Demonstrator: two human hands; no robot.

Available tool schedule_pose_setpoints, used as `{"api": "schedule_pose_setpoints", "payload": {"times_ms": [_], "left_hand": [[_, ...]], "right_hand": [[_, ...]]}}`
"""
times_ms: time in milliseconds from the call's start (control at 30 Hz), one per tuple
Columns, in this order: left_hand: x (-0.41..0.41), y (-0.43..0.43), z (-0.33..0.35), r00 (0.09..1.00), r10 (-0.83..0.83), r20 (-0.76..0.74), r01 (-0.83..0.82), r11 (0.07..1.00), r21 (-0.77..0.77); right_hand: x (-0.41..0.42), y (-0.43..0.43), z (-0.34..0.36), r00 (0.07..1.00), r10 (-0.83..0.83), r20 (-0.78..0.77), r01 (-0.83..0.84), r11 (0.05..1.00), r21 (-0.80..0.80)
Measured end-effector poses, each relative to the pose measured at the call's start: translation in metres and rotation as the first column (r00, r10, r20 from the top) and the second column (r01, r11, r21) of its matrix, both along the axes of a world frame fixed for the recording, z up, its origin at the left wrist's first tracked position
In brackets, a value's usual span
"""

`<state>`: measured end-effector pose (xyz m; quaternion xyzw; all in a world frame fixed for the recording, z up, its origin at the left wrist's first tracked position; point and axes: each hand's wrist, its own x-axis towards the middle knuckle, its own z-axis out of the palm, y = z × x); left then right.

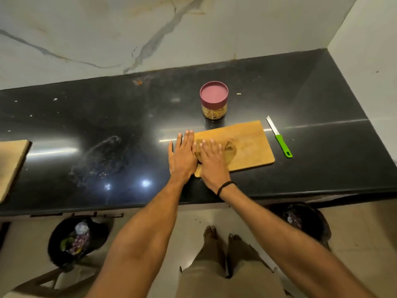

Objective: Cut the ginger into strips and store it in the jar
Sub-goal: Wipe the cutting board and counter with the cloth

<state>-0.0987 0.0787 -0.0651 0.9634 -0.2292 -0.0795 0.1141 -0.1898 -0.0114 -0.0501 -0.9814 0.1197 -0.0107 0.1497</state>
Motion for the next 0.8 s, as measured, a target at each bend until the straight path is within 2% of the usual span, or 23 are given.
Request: {"api": "schedule_pose_setpoints", "payload": {"times_ms": [67, 100, 200, 233, 267, 333, 367, 400, 467, 500, 533, 567, 600, 633, 667, 700, 733, 800], "left_hand": [[0.002, 0.005, -0.001, 1.0, -0.015, 0.014, 0.015, 1.0, 0.009], [0.003, 0.006, -0.001, 1.0, -0.02, 0.015, 0.02, 1.0, 0.01], [0.002, 0.003, -0.002, 1.0, -0.022, 0.013, 0.022, 1.0, 0.014], [0.002, 0.003, -0.001, 1.0, -0.018, 0.025, 0.018, 1.0, 0.018], [0.002, 0.004, -0.002, 0.999, -0.015, 0.029, 0.015, 1.0, 0.017], [0.001, 0.005, -0.003, 1.0, -0.009, 0.027, 0.009, 1.0, 0.005], [0.001, 0.006, -0.003, 1.0, -0.012, 0.027, 0.012, 1.0, 0.001], [0.0, 0.006, -0.003, 1.0, -0.014, 0.026, 0.014, 1.0, -0.002], [0.001, 0.006, -0.003, 0.999, -0.014, 0.035, 0.014, 1.0, -0.013], [0.001, 0.006, -0.003, 0.999, -0.017, 0.039, 0.018, 1.0, -0.021], [0.001, 0.005, -0.003, 0.999, -0.02, 0.04, 0.021, 0.999, -0.027], [0.001, 0.005, -0.003, 0.999, -0.022, 0.039, 0.024, 0.999, -0.028], [0.001, 0.006, -0.003, 0.999, -0.021, 0.036, 0.022, 0.999, -0.029], [-0.001, 0.006, -0.002, 0.999, -0.018, 0.035, 0.019, 0.999, -0.032], [0.001, 0.006, -0.002, 0.999, -0.022, 0.035, 0.023, 0.999, -0.034], [0.001, 0.006, -0.001, 0.999, -0.02, 0.03, 0.021, 0.999, -0.039], [0.001, 0.006, -0.001, 1.0, -0.019, 0.02, 0.02, 0.999, -0.043], [0.002, 0.006, -0.002, 1.0, -0.02, 0.011, 0.02, 0.999, -0.044]], "right_hand": [[-0.011, -0.024, 0.002, 0.988, 0.154, 0.021, -0.153, 0.987, -0.052], [-0.013, -0.05, 0.002, 0.991, 0.125, 0.046, -0.122, 0.99, -0.067], [-0.021, -0.09, 0.009, 0.964, -0.261, -0.058, 0.259, 0.965, -0.041], [-0.019, -0.076, 0.012, 0.96, -0.275, -0.055, 0.273, 0.961, -0.043], [-0.018, -0.057, 0.008, 0.98, -0.195, -0.036, 0.193, 0.98, -0.047], [-0.026, -0.029, 0.002, 0.995, 0.095, -0.017, -0.096, 0.993, -0.066], [-0.03, -0.036, 0.002, 0.987, 0.159, 0.015, -0.158, 0.986, -0.053], [-0.03, -0.051, 0.004, 0.99, 0.136, 0.024, -0.134, 0.988, -0.072], [-0.028, -0.082, 0.006, 0.99, -0.142, -0.005, 0.141, 0.989, -0.038], [-0.023, -0.084, 0.011, 0.952, -0.304, -0.044, 0.304, 0.953, -0.015], [-0.015, -0.072, 0.017, 0.918, -0.392, -0.057, 0.394, 0.919, 0.012], [-0.003, -0.054, 0.018, 0.919, -0.391, -0.047, 0.392, 0.92, 0.008], [0.005, -0.033, 0.018, 0.95, -0.307, -0.053, 0.307, 0.952, -0.001], [0.009, -0.02, 0.009, 0.988, -0.156, 0.009, 0.156, 0.987, -0.04], [0.01, -0.027, 0.004, 0.997, -0.014, 0.077, 0.019, 0.998, -0.067], [0.01, -0.045, 0.004, 0.995, 0.047, 0.088, -0.041, 0.997, -0.066], [0.008, -0.067, 0.005, 0.998, -0.007, 0.068, 0.011, 0.998, -0.058], [0.006, -0.099, 0.006, 0.95, -0.311, 0.009, 0.311, 0.95, -0.007]]}}
